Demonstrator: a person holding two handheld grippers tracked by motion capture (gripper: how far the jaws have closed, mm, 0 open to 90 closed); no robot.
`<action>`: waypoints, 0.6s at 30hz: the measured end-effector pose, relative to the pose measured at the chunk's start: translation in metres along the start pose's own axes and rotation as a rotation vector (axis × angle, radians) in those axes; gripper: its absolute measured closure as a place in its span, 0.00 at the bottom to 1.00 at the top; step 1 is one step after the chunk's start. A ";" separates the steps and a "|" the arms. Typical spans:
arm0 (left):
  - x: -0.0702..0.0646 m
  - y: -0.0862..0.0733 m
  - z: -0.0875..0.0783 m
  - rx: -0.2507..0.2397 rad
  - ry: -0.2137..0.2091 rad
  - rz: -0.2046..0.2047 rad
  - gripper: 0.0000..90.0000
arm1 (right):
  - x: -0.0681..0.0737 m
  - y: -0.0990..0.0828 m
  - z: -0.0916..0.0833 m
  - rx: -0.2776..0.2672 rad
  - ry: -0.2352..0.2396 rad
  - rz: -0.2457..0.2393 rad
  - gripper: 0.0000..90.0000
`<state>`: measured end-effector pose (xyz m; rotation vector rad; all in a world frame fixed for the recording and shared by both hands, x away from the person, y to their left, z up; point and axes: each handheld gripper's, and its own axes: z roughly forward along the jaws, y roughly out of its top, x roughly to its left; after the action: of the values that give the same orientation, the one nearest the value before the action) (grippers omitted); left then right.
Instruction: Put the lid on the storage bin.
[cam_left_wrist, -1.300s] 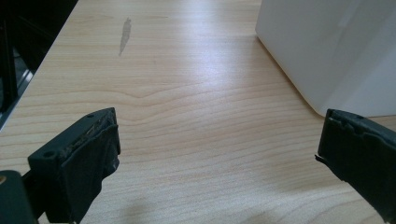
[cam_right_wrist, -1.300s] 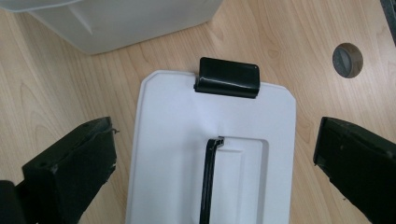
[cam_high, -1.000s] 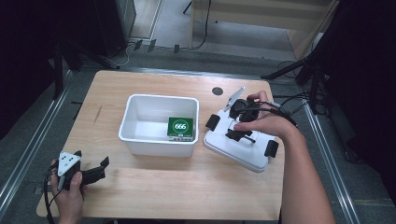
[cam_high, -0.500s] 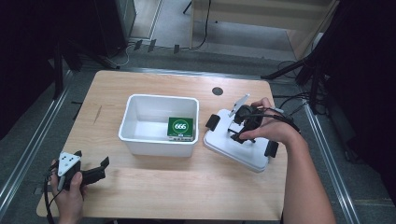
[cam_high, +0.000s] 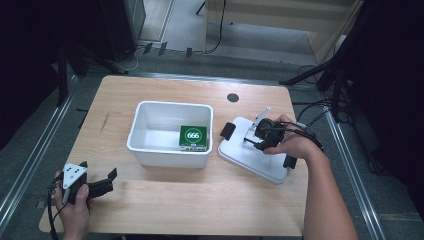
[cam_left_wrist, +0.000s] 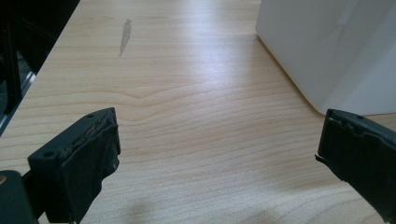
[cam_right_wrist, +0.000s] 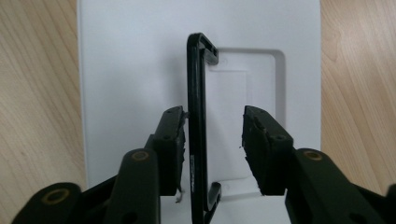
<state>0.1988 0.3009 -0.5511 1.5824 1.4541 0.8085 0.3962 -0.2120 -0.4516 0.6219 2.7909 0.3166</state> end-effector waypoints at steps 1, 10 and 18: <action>0.000 0.000 0.000 -0.001 0.003 0.004 0.00 | -0.001 0.000 0.000 0.001 -0.003 -0.002 0.72; -0.001 0.000 0.001 0.004 0.009 0.011 0.00 | -0.008 -0.006 0.000 -0.019 0.043 0.013 0.93; 0.000 0.000 0.000 0.003 0.009 -0.001 0.00 | -0.012 -0.007 0.000 -0.030 0.050 0.028 0.94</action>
<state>0.1988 0.3007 -0.5511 1.5821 1.4627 0.8142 0.4036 -0.2236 -0.4513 0.6560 2.8217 0.3842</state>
